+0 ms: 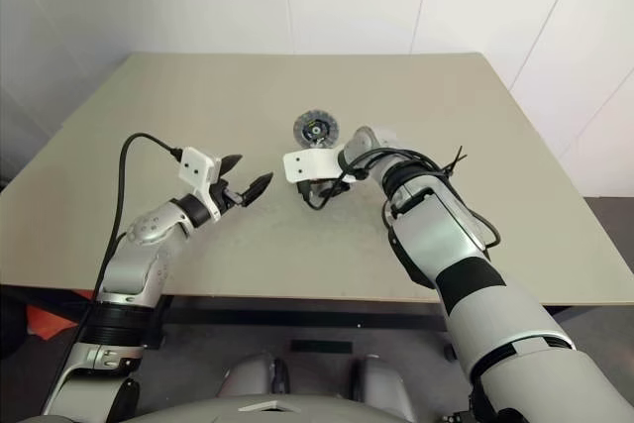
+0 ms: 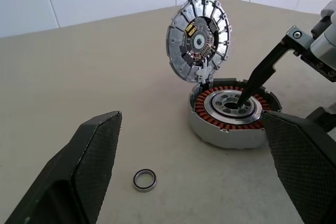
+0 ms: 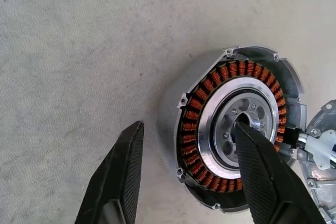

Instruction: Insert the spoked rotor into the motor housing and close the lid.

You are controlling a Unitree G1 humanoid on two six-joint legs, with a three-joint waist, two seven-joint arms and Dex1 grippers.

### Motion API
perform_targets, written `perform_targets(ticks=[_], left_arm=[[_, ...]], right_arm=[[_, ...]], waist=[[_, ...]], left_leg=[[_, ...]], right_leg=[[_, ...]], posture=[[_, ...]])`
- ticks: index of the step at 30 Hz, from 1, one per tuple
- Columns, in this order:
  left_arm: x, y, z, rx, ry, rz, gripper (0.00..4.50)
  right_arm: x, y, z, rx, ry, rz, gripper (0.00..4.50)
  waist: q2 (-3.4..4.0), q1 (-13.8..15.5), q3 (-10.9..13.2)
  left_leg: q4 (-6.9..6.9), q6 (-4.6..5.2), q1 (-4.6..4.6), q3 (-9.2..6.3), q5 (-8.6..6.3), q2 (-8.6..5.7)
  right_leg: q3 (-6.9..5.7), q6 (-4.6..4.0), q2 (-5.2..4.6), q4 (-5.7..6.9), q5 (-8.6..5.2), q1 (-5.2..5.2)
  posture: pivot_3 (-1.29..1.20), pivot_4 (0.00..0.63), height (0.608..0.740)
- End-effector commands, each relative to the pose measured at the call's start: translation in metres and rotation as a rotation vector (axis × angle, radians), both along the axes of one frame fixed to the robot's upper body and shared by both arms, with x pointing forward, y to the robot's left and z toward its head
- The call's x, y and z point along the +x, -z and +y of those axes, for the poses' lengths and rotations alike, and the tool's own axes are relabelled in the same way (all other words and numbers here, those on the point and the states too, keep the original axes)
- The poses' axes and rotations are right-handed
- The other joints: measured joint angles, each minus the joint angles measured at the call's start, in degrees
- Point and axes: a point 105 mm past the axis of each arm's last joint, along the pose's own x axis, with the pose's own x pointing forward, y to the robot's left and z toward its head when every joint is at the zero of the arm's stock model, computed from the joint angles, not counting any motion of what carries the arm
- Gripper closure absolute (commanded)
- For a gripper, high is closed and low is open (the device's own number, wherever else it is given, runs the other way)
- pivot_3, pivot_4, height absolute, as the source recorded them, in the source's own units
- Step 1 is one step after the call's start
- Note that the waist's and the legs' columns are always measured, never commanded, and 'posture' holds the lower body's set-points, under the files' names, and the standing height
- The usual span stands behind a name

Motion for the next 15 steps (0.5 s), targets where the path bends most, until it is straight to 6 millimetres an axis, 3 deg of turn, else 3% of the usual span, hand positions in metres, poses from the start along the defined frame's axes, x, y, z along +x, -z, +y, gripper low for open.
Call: perform_targets(ticks=[1,15], left_arm=[[0.0002,-0.0153,-0.0009,0.004,0.006,-0.057,0.0],[0.0012,-0.0149,-0.0065,0.007,0.026,-0.057,0.0]], right_arm=[[0.0031,-0.0147,0.0099,0.026,-0.024,-0.039,1.33],[0.009,-0.0198,0.0096,0.062,0.02,-0.069,1.33]], waist=[[0.0,0.0,0.0],[0.04,0.1,0.0]], left_leg=[[0.0,0.0,-0.03,0.0,0.0,0.0],[0.0,0.0,-0.04,0.0,0.0,0.0]], right_leg=[[0.0,0.0,0.0,0.0,0.0,-0.02],[0.0,-0.01,-0.01,0.0,0.0,-0.04]], posture=[[0.0,0.0,0.74],[0.0,0.0,0.74]])
